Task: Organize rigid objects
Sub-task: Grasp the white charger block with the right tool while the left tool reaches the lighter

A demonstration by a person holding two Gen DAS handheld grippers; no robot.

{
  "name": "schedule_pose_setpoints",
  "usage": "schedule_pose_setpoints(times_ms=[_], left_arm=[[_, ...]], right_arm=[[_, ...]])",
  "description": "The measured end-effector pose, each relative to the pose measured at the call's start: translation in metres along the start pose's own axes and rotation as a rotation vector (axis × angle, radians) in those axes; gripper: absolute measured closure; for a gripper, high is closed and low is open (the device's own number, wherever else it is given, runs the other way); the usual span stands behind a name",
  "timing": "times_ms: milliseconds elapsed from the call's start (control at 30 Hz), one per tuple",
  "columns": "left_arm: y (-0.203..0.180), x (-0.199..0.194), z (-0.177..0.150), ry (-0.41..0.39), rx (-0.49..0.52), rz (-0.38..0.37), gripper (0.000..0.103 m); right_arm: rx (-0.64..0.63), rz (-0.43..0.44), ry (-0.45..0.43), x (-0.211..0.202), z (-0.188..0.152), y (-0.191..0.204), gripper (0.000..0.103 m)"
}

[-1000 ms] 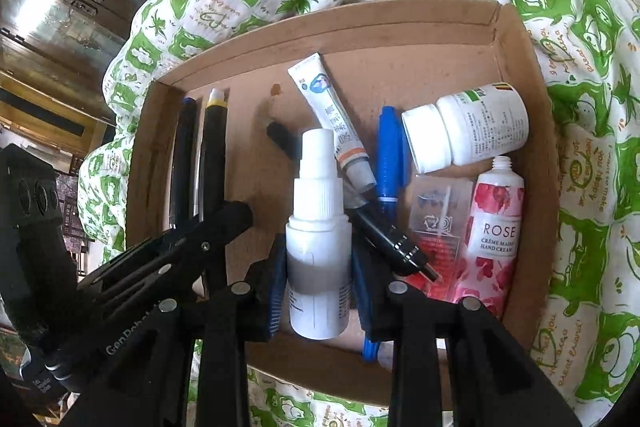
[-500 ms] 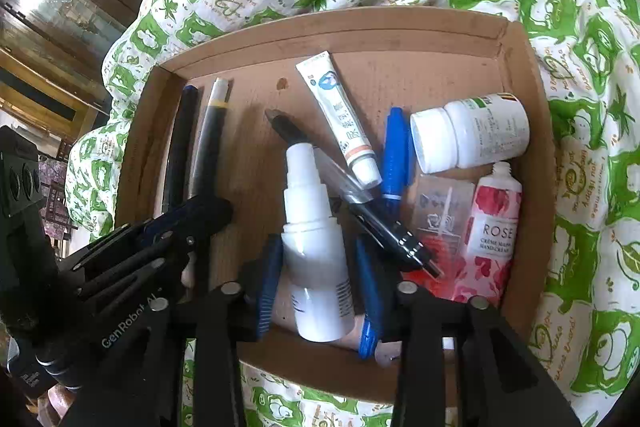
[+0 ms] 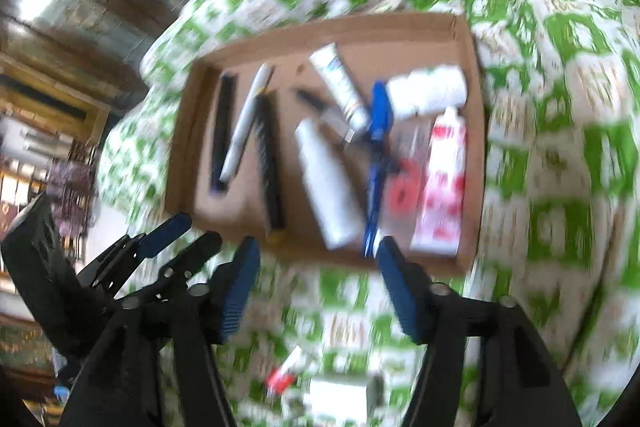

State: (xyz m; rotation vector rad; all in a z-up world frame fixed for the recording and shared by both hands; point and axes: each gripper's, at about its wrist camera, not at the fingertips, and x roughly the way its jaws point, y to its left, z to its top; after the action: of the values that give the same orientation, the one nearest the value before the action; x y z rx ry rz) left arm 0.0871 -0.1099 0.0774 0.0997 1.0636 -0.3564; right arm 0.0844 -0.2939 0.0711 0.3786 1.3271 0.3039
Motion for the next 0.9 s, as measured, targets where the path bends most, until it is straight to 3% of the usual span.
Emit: schedule_pose_setpoints(times_ms=[167,267,333,433,533,900], left_arm=[[0.005,-0.013,-0.060,0.057,-0.019,-0.088,0.049],[0.002,-0.011,-0.077,0.075,-0.077,-0.141,0.049],[0.001,-0.010,-0.086,0.083,-0.090,-0.140,0.049],[-0.008,-0.004,-0.082,0.084,-0.073,-0.109,0.050],[-0.006,-0.007,-0.084,0.066,-0.066,-0.102,0.049],[-0.010,-0.002,-0.090,0.036,-0.009,0.035,0.047]], right_arm=[[-0.083,-0.037,0.143,0.016,-0.058,0.011,0.032],[-0.063,-0.090,0.284,0.038,-0.095,0.000,0.032],[-0.042,-0.102,0.319,0.044,-0.107,-0.007,0.032],[-0.045,-0.144,0.312,0.045,-0.113,-0.010,0.032],[-0.048,-0.145,0.304,0.045,-0.116,-0.009,0.032],[-0.043,-0.132,0.300,0.051,-0.109,0.002,0.032]])
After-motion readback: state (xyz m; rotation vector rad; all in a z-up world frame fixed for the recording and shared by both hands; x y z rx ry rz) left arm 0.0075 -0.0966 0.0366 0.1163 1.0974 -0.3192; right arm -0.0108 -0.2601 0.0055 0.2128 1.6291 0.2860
